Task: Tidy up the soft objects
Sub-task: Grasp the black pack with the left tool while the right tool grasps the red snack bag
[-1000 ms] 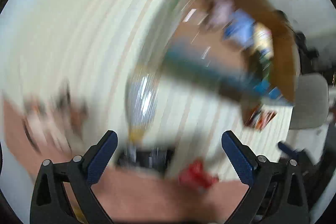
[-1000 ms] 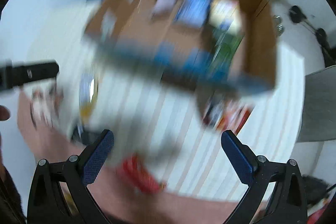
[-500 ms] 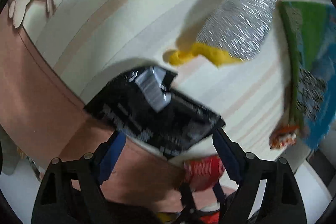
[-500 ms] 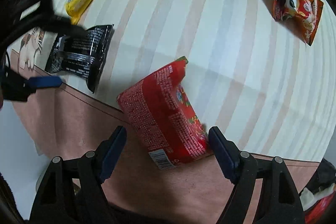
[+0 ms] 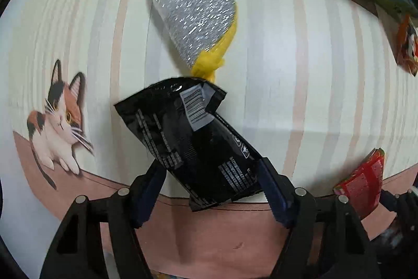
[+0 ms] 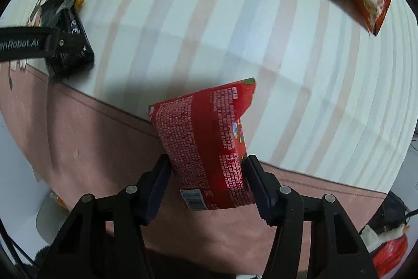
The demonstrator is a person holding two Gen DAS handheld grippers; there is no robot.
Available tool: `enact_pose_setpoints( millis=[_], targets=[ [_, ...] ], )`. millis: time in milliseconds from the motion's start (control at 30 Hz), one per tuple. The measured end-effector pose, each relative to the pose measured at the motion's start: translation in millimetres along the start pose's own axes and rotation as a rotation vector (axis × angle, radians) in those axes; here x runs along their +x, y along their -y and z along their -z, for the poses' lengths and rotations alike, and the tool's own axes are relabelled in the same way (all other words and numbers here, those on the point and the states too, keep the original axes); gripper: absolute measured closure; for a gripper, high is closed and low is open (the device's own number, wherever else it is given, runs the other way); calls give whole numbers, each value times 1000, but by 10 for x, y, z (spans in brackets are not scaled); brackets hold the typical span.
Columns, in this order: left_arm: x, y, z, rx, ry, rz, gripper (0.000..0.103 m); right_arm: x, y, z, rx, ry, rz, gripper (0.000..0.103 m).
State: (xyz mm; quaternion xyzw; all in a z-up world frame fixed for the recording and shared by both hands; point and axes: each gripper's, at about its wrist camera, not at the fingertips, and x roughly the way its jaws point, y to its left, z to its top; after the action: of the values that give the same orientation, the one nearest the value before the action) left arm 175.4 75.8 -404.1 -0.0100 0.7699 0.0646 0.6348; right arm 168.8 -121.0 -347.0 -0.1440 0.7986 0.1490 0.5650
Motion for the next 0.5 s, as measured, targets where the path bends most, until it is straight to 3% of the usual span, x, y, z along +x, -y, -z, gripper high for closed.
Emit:
enact_pose_setpoints(
  millis=[67,133,267,400,467,500],
  targets=[
    [25,-52,-22,-60,-28,61,32,-22,26,13,6,6,-23,38],
    [70,-195,-38,-174,-49,172,32,-39,76,5,17,3,-60,27],
    [200,-331,1,-390,-82,344,30,-26,93,14,35,7,-69,25],
    [172,-256,16,-438,-54,318,33,-31,-4,-102,23,10,-9,28],
    [78,-186,-109,-374,-27,240,46,9,-63,-123,21,14,39,42],
    [42,-72,-106,-329,-14,215,49,32,-110,-114,16,19,56,43]
  ],
)
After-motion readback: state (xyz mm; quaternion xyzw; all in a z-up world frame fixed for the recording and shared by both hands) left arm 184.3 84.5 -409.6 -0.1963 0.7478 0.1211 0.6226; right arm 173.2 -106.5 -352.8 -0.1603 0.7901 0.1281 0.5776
